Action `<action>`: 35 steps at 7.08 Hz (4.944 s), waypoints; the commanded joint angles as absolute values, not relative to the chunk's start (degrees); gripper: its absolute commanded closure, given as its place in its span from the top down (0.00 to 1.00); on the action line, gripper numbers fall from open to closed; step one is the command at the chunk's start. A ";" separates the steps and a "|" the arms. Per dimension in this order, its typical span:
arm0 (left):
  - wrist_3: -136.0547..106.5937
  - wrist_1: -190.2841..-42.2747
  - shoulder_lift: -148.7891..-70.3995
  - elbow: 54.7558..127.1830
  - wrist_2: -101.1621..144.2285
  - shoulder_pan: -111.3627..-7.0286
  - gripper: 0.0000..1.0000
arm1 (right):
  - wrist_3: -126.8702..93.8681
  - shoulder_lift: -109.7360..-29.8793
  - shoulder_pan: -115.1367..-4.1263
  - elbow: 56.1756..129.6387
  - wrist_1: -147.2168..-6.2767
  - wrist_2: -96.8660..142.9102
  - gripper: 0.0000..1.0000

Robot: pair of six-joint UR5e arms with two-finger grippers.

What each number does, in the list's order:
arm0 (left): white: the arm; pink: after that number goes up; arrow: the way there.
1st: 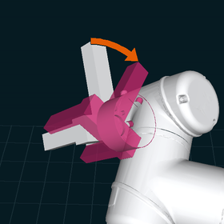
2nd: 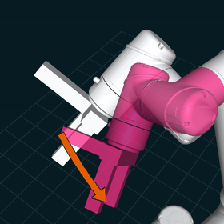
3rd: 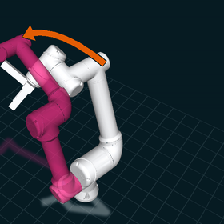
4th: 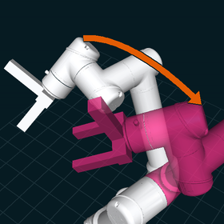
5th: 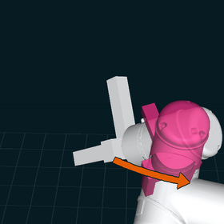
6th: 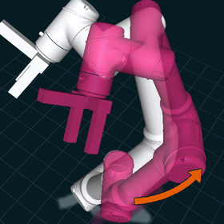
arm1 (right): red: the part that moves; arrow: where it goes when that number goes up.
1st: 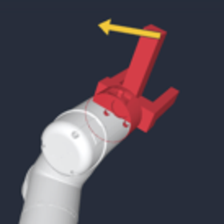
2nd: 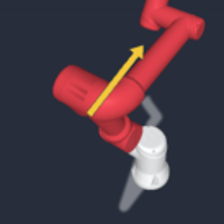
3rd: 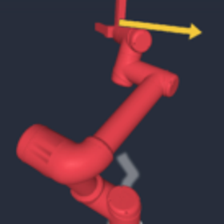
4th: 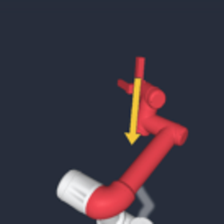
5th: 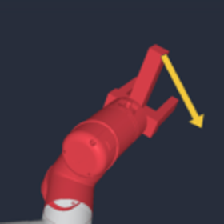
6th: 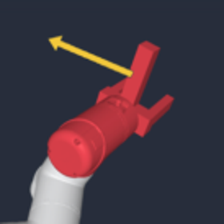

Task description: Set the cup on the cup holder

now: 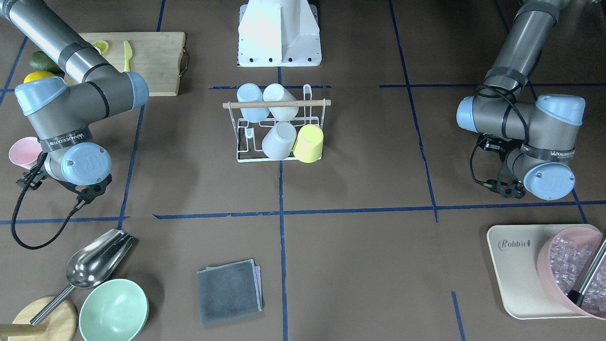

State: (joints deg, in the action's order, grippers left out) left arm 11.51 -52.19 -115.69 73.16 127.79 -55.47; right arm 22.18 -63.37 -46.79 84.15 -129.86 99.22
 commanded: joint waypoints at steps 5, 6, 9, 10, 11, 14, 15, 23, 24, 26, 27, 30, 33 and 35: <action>11.51 -47.82 -115.75 71.63 131.66 -54.14 1.00 | 21.80 -61.35 -47.37 77.53 -130.08 99.67 1.00; 11.51 -47.20 -115.75 71.63 131.57 -54.05 1.00 | 21.54 -61.43 -47.46 77.00 -130.08 99.67 1.00; 11.60 -47.02 -115.40 71.02 131.57 -53.96 1.00 | 21.45 -61.35 -48.16 75.67 -130.25 101.86 1.00; 12.04 -47.02 -115.31 71.02 131.49 -53.96 1.00 | 21.45 -61.35 -48.16 75.50 -130.34 102.74 1.00; 11.95 -47.02 -115.23 71.02 131.48 -53.96 1.00 | 21.53 -61.52 -48.16 74.98 -130.43 103.70 1.00; 12.48 -46.59 -115.14 71.71 131.48 -53.96 0.41 | 21.71 -61.79 -48.16 74.36 -130.61 103.80 1.00; 12.57 -44.93 -115.22 72.33 131.57 -54.05 0.13 | 21.71 -62.14 -47.90 74.27 -130.69 103.80 1.00; 13.89 -38.85 -120.29 99.74 130.96 -57.66 0.05 | 21.62 -62.14 -46.85 72.95 -133.94 103.10 1.00; 13.89 -39.02 -123.37 100.63 130.96 -57.66 0.04 | 21.62 -62.23 -46.58 72.95 -134.03 103.01 1.00; 13.89 -40.77 -127.60 102.47 131.31 -57.66 0.04 | 21.80 -62.40 -45.97 72.95 -134.03 101.96 0.90; 13.89 -45.04 -128.14 103.26 131.40 -57.66 0.04 | 22.41 -62.32 -45.88 72.95 -134.03 101.87 0.64; 4.65 -68.23 -126.22 105.10 131.83 -57.57 0.03 | 22.41 -61.09 -46.75 73.56 -136.31 100.46 0.02; -5.35 -84.42 -125.33 108.28 133.14 -57.04 0.03 | 22.07 -61.00 -50.27 84.59 -135.62 101.34 0.02; -6.94 -97.66 -124.20 108.54 134.56 -56.95 0.03 | 21.89 -61.00 -50.71 91.03 -123.05 112.43 0.02</action>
